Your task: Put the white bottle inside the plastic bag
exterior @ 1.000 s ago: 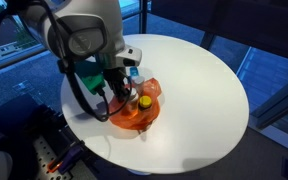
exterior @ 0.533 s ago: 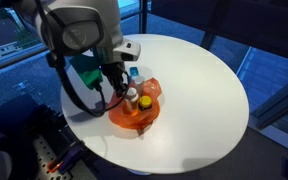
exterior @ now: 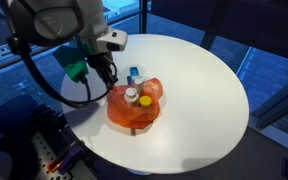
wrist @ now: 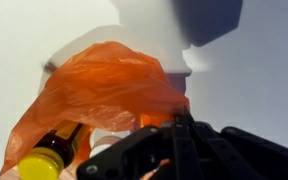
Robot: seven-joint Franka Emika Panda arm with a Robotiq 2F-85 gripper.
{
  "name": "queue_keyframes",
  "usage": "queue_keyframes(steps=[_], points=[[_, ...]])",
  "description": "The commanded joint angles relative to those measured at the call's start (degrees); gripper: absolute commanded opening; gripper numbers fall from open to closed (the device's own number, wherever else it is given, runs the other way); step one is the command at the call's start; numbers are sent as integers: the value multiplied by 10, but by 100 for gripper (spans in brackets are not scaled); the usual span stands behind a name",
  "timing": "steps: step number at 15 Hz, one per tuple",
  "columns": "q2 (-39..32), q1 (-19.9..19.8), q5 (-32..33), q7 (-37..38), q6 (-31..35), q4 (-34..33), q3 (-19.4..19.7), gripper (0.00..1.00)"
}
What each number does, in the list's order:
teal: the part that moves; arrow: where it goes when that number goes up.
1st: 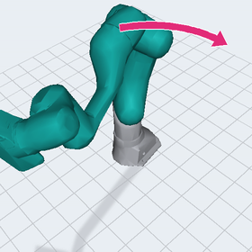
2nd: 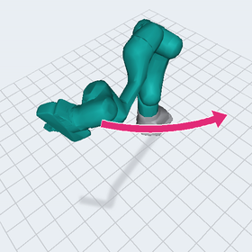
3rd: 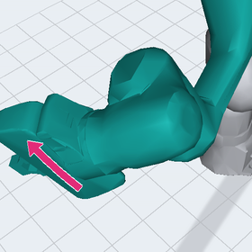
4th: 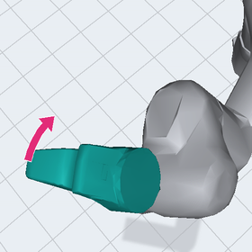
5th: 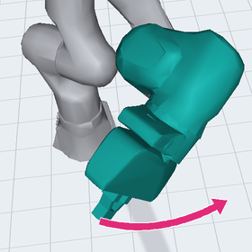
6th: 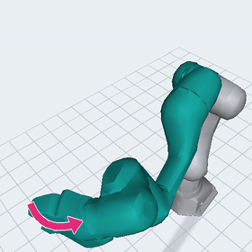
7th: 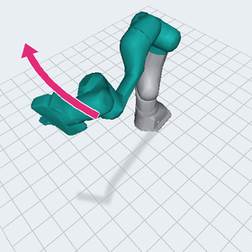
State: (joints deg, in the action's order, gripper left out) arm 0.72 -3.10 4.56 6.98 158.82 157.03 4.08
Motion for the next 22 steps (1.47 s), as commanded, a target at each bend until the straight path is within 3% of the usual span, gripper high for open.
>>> queue_keyframes(steps=[1,5,9,10,12,19,21,22], points=[[64,5,-56,-71,7,46,-4,0],[76,20,-120,-154,-19,22,5,0],[80,25,-131,-187,-26,20,6,2],[78,22,-121,-183,-33,20,5,27],[74,14,-100,-162,-45,20,1,30],[100,-32,55,-14,-65,18,-18,86],[108,-39,89,42,-80,3,-31,99],[111,-40,100,63,-88,-4,-37,100]])
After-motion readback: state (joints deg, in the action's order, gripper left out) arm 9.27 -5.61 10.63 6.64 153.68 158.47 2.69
